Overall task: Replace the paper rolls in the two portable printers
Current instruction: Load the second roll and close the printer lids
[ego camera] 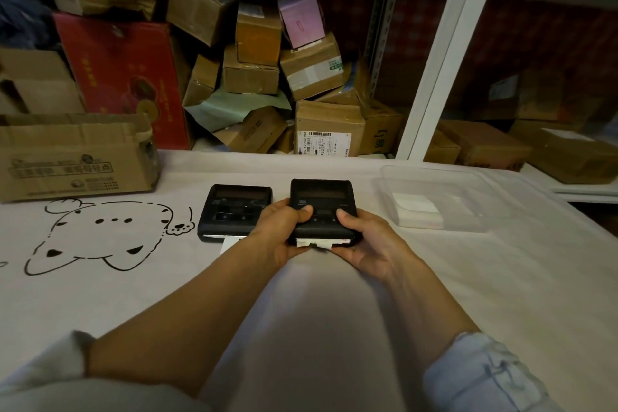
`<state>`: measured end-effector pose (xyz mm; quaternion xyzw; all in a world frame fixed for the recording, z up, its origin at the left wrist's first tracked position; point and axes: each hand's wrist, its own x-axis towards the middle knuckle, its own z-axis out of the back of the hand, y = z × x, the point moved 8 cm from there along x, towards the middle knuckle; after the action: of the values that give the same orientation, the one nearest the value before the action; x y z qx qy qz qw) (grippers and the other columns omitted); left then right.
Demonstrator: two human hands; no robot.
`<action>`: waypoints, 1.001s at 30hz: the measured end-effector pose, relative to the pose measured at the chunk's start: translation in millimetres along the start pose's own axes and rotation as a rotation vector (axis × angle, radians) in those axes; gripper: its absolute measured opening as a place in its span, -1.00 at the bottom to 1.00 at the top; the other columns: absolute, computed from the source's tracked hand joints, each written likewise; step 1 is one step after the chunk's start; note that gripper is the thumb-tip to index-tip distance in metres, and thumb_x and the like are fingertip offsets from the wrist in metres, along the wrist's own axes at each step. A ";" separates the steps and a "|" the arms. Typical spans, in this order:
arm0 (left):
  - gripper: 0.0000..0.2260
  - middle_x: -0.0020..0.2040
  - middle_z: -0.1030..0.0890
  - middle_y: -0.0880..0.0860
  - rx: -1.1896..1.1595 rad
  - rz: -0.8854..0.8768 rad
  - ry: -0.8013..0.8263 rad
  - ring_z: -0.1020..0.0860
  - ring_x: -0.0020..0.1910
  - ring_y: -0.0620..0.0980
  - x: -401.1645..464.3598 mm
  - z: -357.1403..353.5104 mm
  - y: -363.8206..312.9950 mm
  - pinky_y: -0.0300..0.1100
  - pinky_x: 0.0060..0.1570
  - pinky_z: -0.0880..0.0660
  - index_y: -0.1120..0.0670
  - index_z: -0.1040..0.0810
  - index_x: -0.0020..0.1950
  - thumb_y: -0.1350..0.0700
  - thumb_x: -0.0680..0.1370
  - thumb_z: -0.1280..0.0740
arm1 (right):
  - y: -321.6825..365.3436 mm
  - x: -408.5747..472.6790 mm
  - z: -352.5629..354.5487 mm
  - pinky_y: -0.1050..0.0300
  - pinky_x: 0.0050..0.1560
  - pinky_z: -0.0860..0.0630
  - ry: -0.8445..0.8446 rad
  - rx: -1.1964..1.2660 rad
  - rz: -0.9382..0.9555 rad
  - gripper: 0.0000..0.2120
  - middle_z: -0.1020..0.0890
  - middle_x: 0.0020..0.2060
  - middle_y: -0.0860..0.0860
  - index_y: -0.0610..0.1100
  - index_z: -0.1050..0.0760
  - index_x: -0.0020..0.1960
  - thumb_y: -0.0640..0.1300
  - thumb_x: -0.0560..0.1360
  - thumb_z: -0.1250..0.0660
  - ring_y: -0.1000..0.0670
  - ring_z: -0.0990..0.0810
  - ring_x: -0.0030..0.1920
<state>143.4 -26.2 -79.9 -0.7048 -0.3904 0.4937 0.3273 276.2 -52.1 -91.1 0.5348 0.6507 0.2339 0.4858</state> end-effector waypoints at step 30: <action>-0.71 0.09 -0.60 0.23 -0.011 0.034 -0.122 -0.59 0.04 0.21 7.0 0.4 -0.4 0.11 0.09 -0.55 0.16 -0.45 0.22 0.12 0.53 -0.34 | 14.5 7.4 14.4 -0.14 -0.07 -0.64 -0.279 -0.216 -0.014 -0.80 -0.65 -0.11 -0.14 -0.12 -0.47 -0.02 -0.02 0.49 -0.39 -0.17 -0.66 -0.10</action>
<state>144.4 -19.9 -82.8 -0.6816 -0.4002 0.5393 0.2905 296.1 -43.8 -88.0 0.5020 0.5518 0.2225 0.6277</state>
